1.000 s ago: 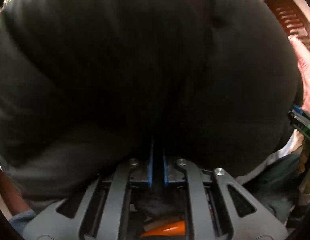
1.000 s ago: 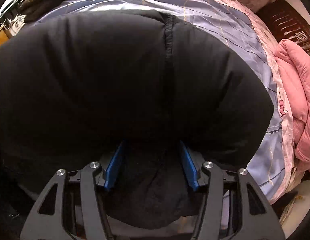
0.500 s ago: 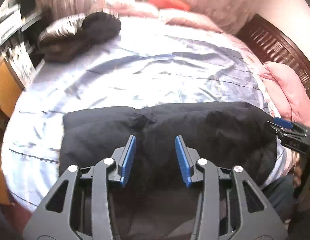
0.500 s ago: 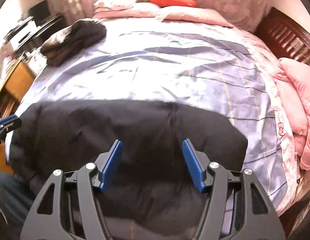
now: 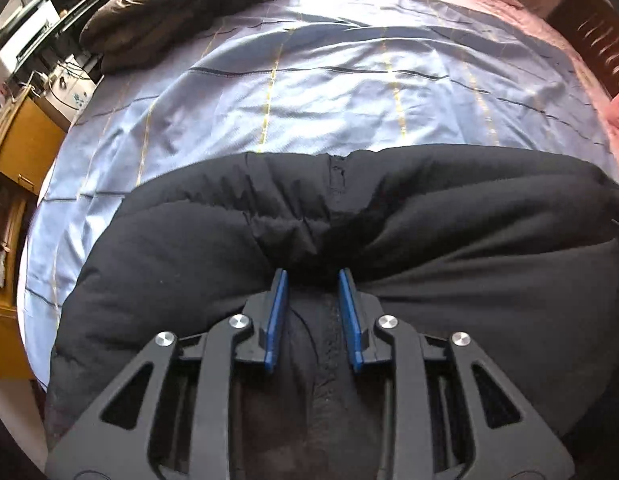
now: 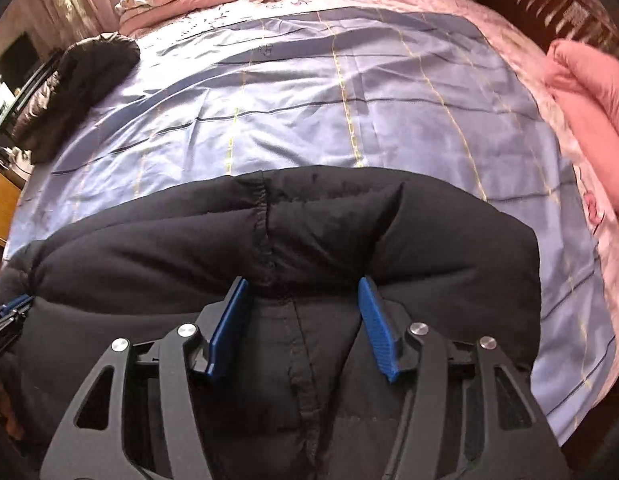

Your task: Fold large clothes

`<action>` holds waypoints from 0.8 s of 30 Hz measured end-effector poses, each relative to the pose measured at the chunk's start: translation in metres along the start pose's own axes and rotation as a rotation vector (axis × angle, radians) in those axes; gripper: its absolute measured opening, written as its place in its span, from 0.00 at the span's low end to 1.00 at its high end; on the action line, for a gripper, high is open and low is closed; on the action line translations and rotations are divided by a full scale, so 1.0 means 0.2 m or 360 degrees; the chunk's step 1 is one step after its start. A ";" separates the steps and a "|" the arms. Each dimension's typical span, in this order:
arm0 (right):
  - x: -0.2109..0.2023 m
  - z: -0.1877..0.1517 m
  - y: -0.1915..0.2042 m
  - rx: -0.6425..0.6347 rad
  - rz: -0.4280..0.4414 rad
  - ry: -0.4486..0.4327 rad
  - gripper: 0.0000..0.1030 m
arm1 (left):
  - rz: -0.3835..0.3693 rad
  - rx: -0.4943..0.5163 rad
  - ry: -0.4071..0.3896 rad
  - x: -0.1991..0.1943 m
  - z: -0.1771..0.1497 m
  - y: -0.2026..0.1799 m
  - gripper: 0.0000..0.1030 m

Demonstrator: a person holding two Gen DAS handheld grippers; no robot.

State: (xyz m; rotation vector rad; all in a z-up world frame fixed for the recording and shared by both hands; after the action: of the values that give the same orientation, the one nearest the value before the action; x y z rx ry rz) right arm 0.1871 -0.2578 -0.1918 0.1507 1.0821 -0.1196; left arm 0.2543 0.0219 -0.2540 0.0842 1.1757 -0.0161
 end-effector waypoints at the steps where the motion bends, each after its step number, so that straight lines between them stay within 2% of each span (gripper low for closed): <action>1: 0.02 0.02 0.00 -0.0009 0.0001 -0.0003 0.55 | -0.0004 -0.0009 0.0001 0.02 0.01 0.01 0.27; 4: 0.03 0.06 -0.02 -0.0039 0.0015 0.0004 0.55 | -0.0053 -0.0077 -0.0020 0.02 0.02 0.04 0.27; 6: -0.09 0.05 -0.03 -0.0006 0.0095 0.0004 0.55 | -0.0167 -0.0194 0.0004 -0.10 -0.02 0.07 0.27; 7: -0.18 0.03 -0.04 0.0040 0.0186 -0.0010 0.56 | -0.0269 -0.0249 -0.0011 -0.22 -0.05 0.09 0.31; 8: -0.26 0.01 -0.04 0.0071 0.0261 -0.0020 0.61 | -0.0309 -0.0258 -0.0047 -0.30 -0.09 0.12 0.41; 9: -0.37 -0.04 -0.06 0.0104 0.0366 -0.0030 0.64 | -0.0298 -0.0270 -0.0091 -0.38 -0.13 0.16 0.52; 11: -0.46 -0.13 -0.09 0.0113 0.0424 0.0004 0.67 | -0.0229 -0.0351 -0.0139 -0.46 -0.25 0.28 0.53; 12: -0.46 -0.17 -0.10 0.0103 0.0414 0.0041 0.67 | -0.0245 -0.0422 -0.0118 -0.45 -0.32 0.33 0.53; 14: -0.33 -0.29 -0.14 0.0058 0.0256 0.0198 0.67 | -0.0268 -0.0578 -0.0024 -0.35 -0.46 0.38 0.52; 15: -0.27 -0.32 -0.15 0.0054 0.0218 0.0252 0.67 | -0.0291 -0.0630 0.0010 -0.31 -0.50 0.38 0.52; 16: -0.17 -0.37 -0.17 0.0103 0.0162 0.0365 0.67 | -0.0336 -0.0757 0.0050 -0.29 -0.57 0.38 0.51; 17: -0.16 -0.37 -0.16 0.0133 0.0107 0.0408 0.67 | -0.0345 -0.0813 0.0022 -0.32 -0.60 0.38 0.50; 18: -0.18 -0.36 -0.13 0.0126 0.0057 0.0423 0.67 | -0.0348 -0.0831 -0.0062 -0.38 -0.63 0.38 0.50; 19: -0.28 -0.29 -0.01 0.0041 0.0085 0.0335 0.67 | -0.0318 -0.0812 -0.0184 -0.46 -0.66 0.36 0.51; 21: -0.44 -0.19 0.25 -0.0139 0.0221 0.0208 0.67 | -0.0272 -0.0801 -0.0263 -0.50 -0.71 0.35 0.52; 24: -0.59 -0.09 0.81 -0.0451 0.0521 0.0164 0.68 | -0.0298 -0.0851 -0.0156 -0.37 -0.76 0.37 0.52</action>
State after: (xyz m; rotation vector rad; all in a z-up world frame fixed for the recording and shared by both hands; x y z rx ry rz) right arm 0.1452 -0.0936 -0.0854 0.0773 1.1511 0.3377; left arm 0.0904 0.1048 -0.2403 -0.4931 1.0532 0.1279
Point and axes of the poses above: each gripper's, at about its wrist camera, not at the fingertips, and x roughly the way its jaws point, y to its left, z to its top, the point moved 5 cm from there along x, roughly the way its jaws point, and after that the axes turned 4 degrees about -y, right-handed, at the moved point
